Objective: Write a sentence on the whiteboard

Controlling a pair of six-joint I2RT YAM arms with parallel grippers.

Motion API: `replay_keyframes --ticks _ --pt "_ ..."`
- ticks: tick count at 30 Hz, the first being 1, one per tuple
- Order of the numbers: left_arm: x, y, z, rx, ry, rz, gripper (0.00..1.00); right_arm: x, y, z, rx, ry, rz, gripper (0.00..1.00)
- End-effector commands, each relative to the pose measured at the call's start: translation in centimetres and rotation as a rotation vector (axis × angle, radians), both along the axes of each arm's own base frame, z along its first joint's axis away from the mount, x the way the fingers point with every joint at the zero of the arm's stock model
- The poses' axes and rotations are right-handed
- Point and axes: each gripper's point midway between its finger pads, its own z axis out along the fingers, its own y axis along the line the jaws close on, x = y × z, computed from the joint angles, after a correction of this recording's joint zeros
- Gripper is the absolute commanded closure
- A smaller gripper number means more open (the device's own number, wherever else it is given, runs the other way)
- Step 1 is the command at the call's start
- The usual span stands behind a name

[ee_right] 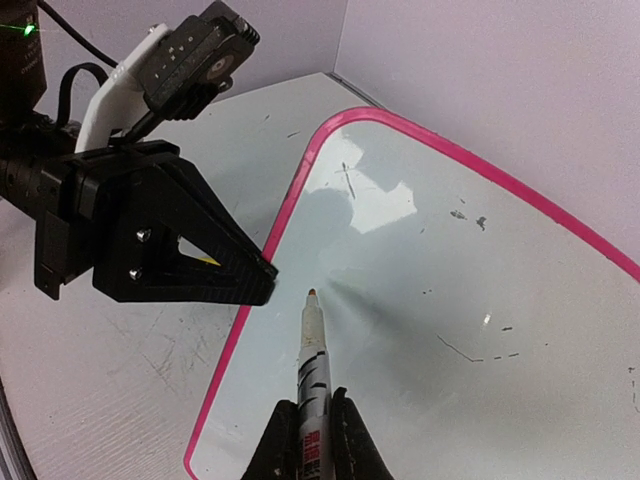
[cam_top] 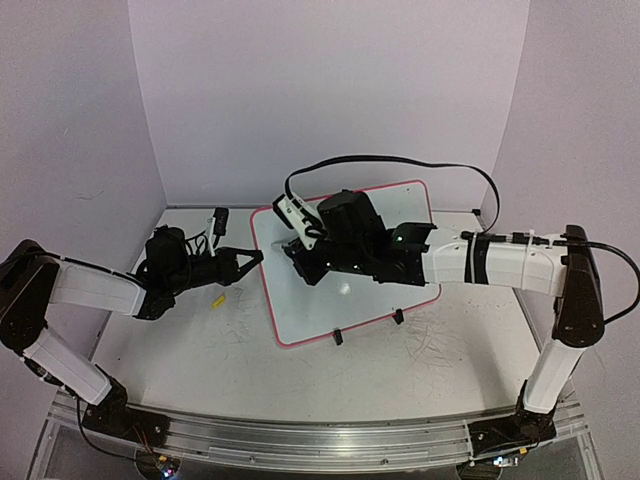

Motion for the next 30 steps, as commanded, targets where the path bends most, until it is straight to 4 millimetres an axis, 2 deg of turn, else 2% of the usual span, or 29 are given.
replay_keyframes --ticks 1,11,18,22,30 --pt "-0.5 0.1 1.4 -0.01 -0.065 -0.017 1.0 0.7 1.1 2.1 0.053 -0.046 -0.01 1.0" --pt "-0.3 0.0 1.6 -0.013 -0.066 -0.013 1.0 0.5 1.3 1.8 0.056 -0.037 0.003 1.0" --pt "-0.2 -0.1 1.5 -0.013 -0.062 -0.011 1.0 0.1 0.7 1.6 0.049 -0.033 0.003 1.0" --pt "-0.1 -0.1 1.5 -0.013 -0.059 -0.01 1.0 -0.3 0.4 0.8 0.037 -0.021 0.008 1.0" --pt "-0.1 0.0 1.6 -0.015 -0.06 -0.009 1.0 1.0 0.1 1.5 0.042 -0.048 -0.061 1.0"
